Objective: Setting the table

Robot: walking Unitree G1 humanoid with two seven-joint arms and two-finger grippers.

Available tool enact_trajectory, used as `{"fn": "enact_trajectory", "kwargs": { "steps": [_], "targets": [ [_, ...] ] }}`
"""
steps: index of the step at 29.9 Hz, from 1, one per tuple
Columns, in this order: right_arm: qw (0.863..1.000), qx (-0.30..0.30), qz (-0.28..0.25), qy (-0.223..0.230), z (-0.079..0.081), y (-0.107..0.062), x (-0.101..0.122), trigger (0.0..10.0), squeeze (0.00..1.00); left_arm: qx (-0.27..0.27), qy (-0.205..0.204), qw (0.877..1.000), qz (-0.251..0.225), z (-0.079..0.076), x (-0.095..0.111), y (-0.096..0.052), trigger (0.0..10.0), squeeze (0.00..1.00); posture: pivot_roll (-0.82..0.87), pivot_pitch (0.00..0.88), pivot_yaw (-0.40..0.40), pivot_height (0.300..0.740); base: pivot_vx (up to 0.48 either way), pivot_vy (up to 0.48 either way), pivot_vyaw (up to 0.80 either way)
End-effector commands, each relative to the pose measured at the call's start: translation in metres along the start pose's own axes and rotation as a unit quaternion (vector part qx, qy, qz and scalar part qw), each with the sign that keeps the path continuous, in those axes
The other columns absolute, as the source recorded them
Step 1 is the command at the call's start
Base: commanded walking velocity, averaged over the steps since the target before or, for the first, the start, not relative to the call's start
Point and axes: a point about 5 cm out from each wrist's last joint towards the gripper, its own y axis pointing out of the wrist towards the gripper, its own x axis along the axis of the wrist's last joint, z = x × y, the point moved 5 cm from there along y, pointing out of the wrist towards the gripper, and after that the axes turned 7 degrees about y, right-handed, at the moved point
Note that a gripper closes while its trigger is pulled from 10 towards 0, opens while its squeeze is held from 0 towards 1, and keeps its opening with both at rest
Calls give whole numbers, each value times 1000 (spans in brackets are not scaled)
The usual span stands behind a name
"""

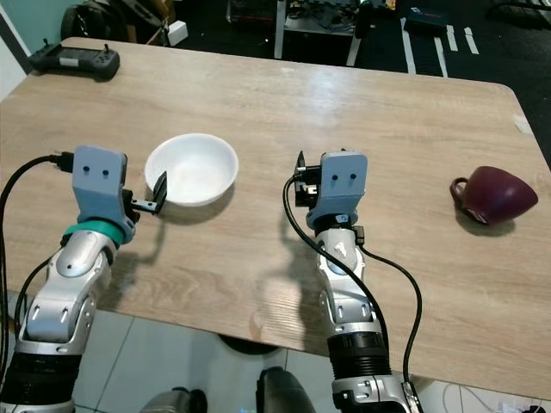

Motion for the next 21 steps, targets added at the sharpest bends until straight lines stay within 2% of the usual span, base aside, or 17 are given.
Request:
{"fn": "enact_trajectory", "kwargs": {
  "steps": [1,8,10,11,12,13,14,18,19,21],
  "targets": [
    [1000,7,9,1,4,-1,-4,10000,0,8,3,1000,6,3,-4,-3,10000,0,-70,0,53,740,0,0,0],
    [1000,9,9,1,4,0,-4,10000,0,6,8,1000,9,5,-5,-4,10000,0,-62,0,41,740,0,0,0],
    [1000,23,15,-12,5,-2,-7,10000,0,-44,49,998,19,5,-10,-7,10000,0,-58,0,38,740,0,0,0],
    [1000,23,15,-12,5,-2,-7,10000,0,-44,49,998,19,5,-10,-7,10000,0,-58,0,38,740,0,0,0],
    [999,35,22,-21,6,-3,-9,10000,0,-79,76,994,25,5,-13,-11,10000,0,-55,0,37,740,0,0,0],
    [999,35,22,-21,6,-3,-9,10000,0,-79,76,994,25,5,-13,-11,10000,0,-55,0,37,740,0,0,0],
    [998,46,28,-31,6,-3,-12,10000,0,-105,97,989,29,6,-16,-14,10000,0,-55,0,36,740,0,0,0],
    [997,54,33,-39,6,-3,-13,10000,0,-126,109,986,32,6,-18,-18,10000,0,-55,0,36,740,0,0,0],
    [996,53,44,-52,5,-2,-17,10000,0,-164,156,973,33,5,-21,-24,10000,0,-46,0,23,740,0,0,0],
    [996,53,44,-52,5,-2,-17,10000,0,-164,156,973,33,5,-21,-24,10000,0,-46,0,23,740,0,0,0]
  ]
}}
